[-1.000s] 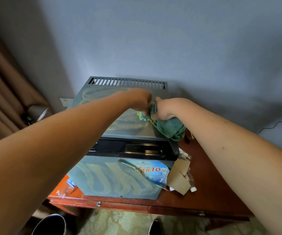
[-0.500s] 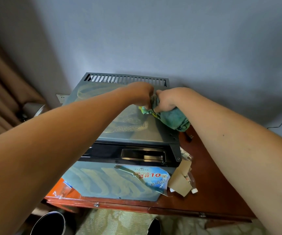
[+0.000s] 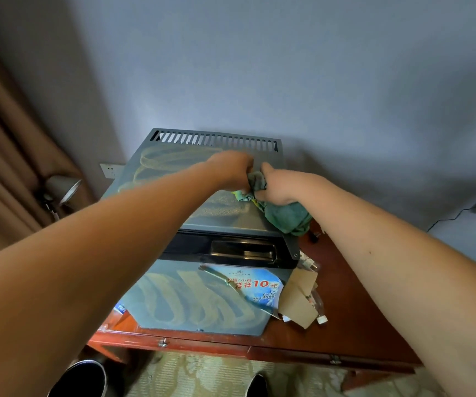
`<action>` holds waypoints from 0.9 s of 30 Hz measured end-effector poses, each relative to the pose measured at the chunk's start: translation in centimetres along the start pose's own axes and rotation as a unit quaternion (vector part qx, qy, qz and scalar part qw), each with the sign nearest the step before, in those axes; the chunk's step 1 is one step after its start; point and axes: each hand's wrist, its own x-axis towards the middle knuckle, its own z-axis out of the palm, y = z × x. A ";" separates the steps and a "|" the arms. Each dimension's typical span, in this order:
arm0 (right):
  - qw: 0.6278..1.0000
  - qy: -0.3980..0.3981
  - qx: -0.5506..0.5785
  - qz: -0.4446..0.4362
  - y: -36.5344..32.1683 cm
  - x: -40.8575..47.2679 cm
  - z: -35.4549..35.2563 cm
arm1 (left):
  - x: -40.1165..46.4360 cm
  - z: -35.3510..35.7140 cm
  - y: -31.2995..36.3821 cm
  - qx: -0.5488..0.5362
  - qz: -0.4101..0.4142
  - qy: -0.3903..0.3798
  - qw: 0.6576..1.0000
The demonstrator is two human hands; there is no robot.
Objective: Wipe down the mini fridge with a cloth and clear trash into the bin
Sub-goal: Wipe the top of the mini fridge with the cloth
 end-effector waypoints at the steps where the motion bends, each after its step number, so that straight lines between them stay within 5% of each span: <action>1: 1.000 -0.013 -0.004 -0.001 -0.1 -0.7 0.0 | -0.7 0.0 0.1 -0.007 0.006 -0.005 1.000; 10: 0.983 -0.162 -0.091 -0.002 -2.8 -3.6 -0.5 | -4.2 -1.3 0.7 -0.025 0.057 -0.110 0.992; 20: 0.989 -0.094 -0.117 -0.017 -1.6 0.4 -1.9 | -1.3 -0.3 -0.8 -0.045 0.041 -0.055 0.997; 27: 1.000 -0.015 0.009 -0.019 0.0 2.7 -0.8 | -0.2 0.5 -1.7 -0.034 -0.015 0.031 0.999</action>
